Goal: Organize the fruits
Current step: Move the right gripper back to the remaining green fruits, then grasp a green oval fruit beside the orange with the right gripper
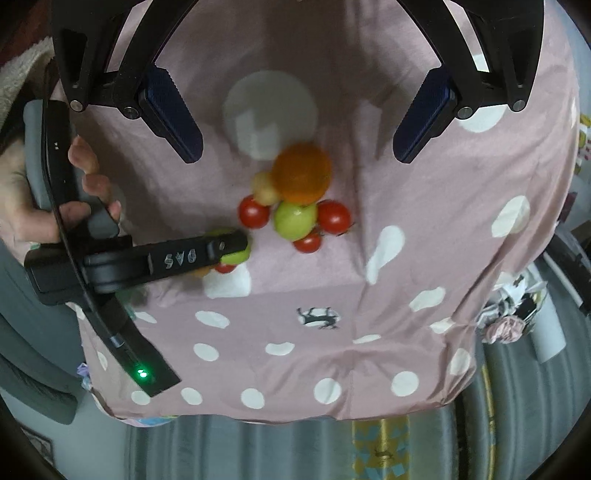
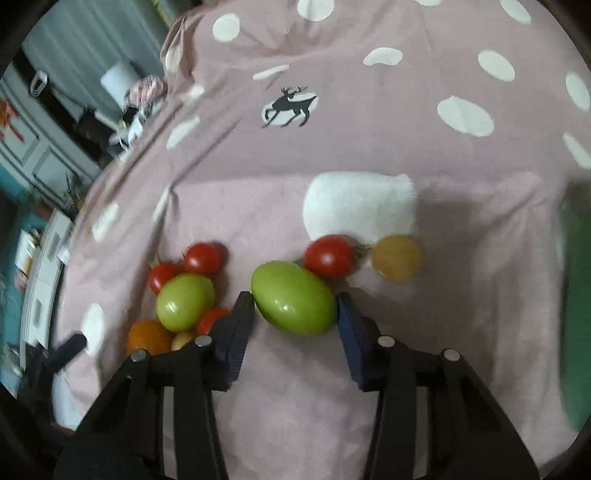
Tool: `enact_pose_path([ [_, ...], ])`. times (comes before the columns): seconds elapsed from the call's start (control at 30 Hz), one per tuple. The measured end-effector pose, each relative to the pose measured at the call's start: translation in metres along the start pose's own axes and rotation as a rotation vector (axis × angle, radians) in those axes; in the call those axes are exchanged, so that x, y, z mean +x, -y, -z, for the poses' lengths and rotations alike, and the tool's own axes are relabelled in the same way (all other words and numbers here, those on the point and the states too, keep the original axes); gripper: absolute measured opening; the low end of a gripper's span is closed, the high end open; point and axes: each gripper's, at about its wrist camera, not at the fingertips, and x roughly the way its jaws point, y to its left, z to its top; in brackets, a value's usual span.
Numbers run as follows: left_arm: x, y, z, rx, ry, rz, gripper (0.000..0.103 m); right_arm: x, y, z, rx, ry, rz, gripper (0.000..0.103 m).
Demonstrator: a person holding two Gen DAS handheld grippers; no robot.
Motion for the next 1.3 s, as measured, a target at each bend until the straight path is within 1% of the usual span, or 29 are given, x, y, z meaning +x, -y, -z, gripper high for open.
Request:
enact_pose_path([
  [0.07, 0.0, -0.006, 0.004, -0.011, -0.014, -0.016, 0.102, 0.0, 0.0, 0.002, -0.008, 0.003, -0.018, 0.045],
  [0.13, 0.0, -0.01, 0.007, -0.024, -0.028, -0.016, 0.102, -0.003, 0.006, 0.007, 0.021, -0.013, -0.085, 0.045],
  [0.17, -0.002, -0.009, 0.008, -0.025, -0.03, -0.003, 0.102, -0.004, 0.008, 0.013, 0.029, -0.028, -0.123, 0.045],
  [0.23, -0.008, -0.006, 0.009, -0.011, -0.011, 0.033, 0.102, -0.01, 0.006, 0.027, 0.007, -0.059, -0.15, 0.044],
  [0.3, -0.016, 0.003, 0.011, 0.033, 0.019, 0.075, 0.102, -0.019, -0.002, 0.039, -0.028, -0.075, -0.133, 0.044],
  [0.37, -0.02, 0.015, 0.015, 0.096, 0.031, 0.099, 0.102, -0.03, -0.005, 0.05, -0.087, -0.081, -0.12, 0.042],
  [0.4, -0.021, 0.021, 0.017, 0.129, 0.036, 0.103, 0.102, -0.035, -0.006, 0.054, -0.115, -0.08, -0.121, 0.039],
  [0.47, -0.023, 0.038, 0.02, 0.2, 0.051, 0.106, 0.102, -0.047, -0.008, 0.066, -0.16, -0.085, -0.138, 0.035],
  [0.5, -0.022, 0.045, 0.022, 0.225, 0.055, 0.114, 0.102, -0.053, -0.01, 0.073, -0.188, -0.088, -0.164, 0.029],
  [0.53, -0.021, 0.053, 0.022, 0.253, 0.053, 0.128, 0.102, -0.058, -0.01, 0.08, -0.21, -0.086, -0.192, 0.028],
  [0.57, -0.017, 0.062, 0.024, 0.289, 0.043, 0.144, 0.102, -0.061, -0.01, 0.084, -0.223, -0.08, -0.2, 0.029],
  [0.6, -0.014, 0.069, 0.025, 0.322, 0.033, 0.145, 0.102, -0.061, -0.01, 0.086, -0.233, -0.072, -0.182, 0.029],
  [0.63, -0.008, 0.077, 0.026, 0.353, 0.023, 0.133, 0.102, -0.063, -0.008, 0.087, -0.241, -0.055, -0.145, 0.032],
  [0.67, -0.001, 0.084, 0.027, 0.378, 0.01, 0.112, 0.102, -0.064, -0.005, 0.086, -0.23, -0.038, -0.131, 0.031],
  [0.7, 0.005, 0.089, 0.026, 0.393, 0.001, 0.094, 0.102, -0.064, 0.0, 0.085, -0.209, -0.029, -0.142, 0.032],
  [0.73, 0.01, 0.092, 0.025, 0.405, -0.005, 0.086, 0.102, -0.063, 0.004, 0.083, -0.184, -0.032, -0.172, 0.036],
  [0.77, 0.013, 0.093, 0.024, 0.407, -0.005, 0.093, 0.102, -0.062, 0.007, 0.081, -0.163, -0.039, -0.196, 0.039],
  [0.8, 0.015, 0.093, 0.022, 0.404, -0.006, 0.097, 0.102, -0.06, 0.01, 0.081, -0.145, -0.047, -0.213, 0.046],
  [0.83, 0.018, 0.091, 0.02, 0.391, -0.008, 0.098, 0.102, -0.056, 0.011, 0.08, -0.142, -0.054, -0.209, 0.048],
  [0.9, 0.023, 0.082, 0.013, 0.316, -0.038, 0.151, 0.102, -0.05, 0.008, 0.078, -0.152, -0.073, -0.193, 0.048],
  [0.93, 0.024, 0.078, 0.01, 0.281, -0.053, 0.164, 0.102, -0.044, 0.009, 0.077, -0.134, -0.088, -0.213, 0.049],
  [0.97, 0.027, 0.072, 0.006, 0.229, -0.076, 0.172, 0.102, -0.044, 0.011, 0.078, -0.107, -0.101, -0.238, 0.049],
  [1.03, 0.035, 0.059, -0.003, 0.121, -0.123, 0.16, 0.102, -0.035, 0.019, 0.072, -0.018, -0.126, -0.284, 0.05],
  [1.07, 0.038, 0.056, -0.006, 0.091, -0.134, 0.164, 0.102, -0.032, 0.021, 0.069, 0.015, -0.119, -0.294, 0.05],
  [1.1, 0.038, 0.053, -0.007, 0.074, -0.128, 0.173, 0.102, -0.032, 0.023, 0.066, 0.036, -0.113, -0.301, 0.051],
  [1.13, 0.038, 0.052, -0.008, 0.073, -0.119, 0.165, 0.102, -0.031, 0.022, 0.065, 0.045, -0.114, -0.303, 0.053],
  [1.2, 0.04, 0.055, -0.006, 0.117, -0.139, 0.102, 0.102, -0.028, 0.014, 0.065, 0.04, -0.127, -0.323, 0.054],
  [1.23, 0.041, 0.057, -0.004, 0.141, -0.142, 0.085, 0.102, -0.025, 0.007, 0.065, 0.029, -0.138, -0.343, 0.056],
  [1.3, 0.041, 0.057, -0.004, 0.14, -0.148, 0.096, 0.102, -0.021, -0.003, 0.063, 0.011, -0.157, -0.365, 0.059],
])
